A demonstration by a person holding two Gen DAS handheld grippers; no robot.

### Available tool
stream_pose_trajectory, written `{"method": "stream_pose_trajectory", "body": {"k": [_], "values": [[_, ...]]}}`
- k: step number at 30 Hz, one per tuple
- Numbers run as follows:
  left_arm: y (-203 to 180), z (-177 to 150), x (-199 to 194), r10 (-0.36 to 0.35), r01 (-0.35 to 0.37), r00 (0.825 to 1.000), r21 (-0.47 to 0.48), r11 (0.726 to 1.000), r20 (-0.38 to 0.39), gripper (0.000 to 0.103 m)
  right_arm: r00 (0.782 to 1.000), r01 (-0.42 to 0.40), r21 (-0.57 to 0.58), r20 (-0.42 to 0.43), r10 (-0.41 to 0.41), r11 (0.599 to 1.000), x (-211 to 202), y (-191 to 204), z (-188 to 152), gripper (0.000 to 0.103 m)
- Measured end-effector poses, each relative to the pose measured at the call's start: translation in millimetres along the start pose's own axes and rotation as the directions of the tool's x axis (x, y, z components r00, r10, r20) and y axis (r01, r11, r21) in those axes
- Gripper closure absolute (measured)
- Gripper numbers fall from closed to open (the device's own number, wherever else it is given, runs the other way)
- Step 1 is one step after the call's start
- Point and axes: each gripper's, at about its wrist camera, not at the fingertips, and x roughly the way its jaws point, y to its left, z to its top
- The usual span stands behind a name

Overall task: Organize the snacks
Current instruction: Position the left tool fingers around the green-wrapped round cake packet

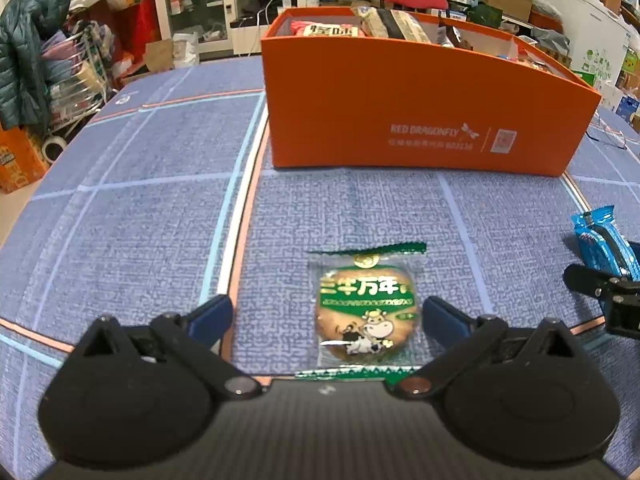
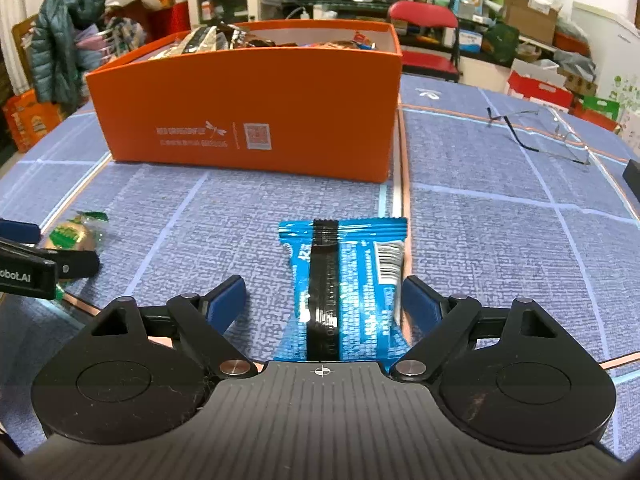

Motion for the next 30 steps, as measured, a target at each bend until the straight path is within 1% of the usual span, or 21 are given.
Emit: {"method": "stream_pose_trajectory", "body": {"k": [6,14,18,21,23,26,27,30], "values": [[-1,0,0,0.001,-0.001,1.000,0.002,1.000,0.002,0.001,1.000,0.000,0.016,-0.007,0.001,1.000,0,-3,0,0.026],[0,0,0,-0.001,0.001,1.000,0.004,1.000,-0.001,0.001,0.999,-0.049,-0.016,-0.005,0.049,0.999,-5,9,-2,0.025],[0,0,-1,-0.005,0.005,1.000,-0.004,1.000,-0.003,0.001,0.999,-0.032,0.007,0.010,0.032,0.999,-8,3,-1,0.024],[-1,-1,-1,-0.004,0.004,1.000,0.004,1.000,-0.003,0.001,1.000,-0.016,0.020,0.003,0.016,1.000,-6,-1,0,0.024],[-2,-1,-1,-0.005,0.005,1.000,0.009,1.000,-0.002,0.001,1.000,-0.017,0.013,0.000,0.017,1.000,-4,0,-1,0.026],[-1,-1,-1,-0.008,0.008,1.000,-0.001,1.000,-0.004,0.001,1.000,-0.003,0.011,0.010,0.003,1.000,-4,-1,1,0.032],[0,-1,-2,-0.012,0.012,1.000,-0.007,1.000,-0.005,0.001,1.000,0.000,0.016,0.006,0.000,1.000,-3,-3,2,0.035],[4,-2,-5,-0.022,0.022,1.000,-0.027,0.999,-0.007,0.001,1.000,0.000,0.028,-0.001,0.000,1.000,-1,-6,2,0.037]]}}
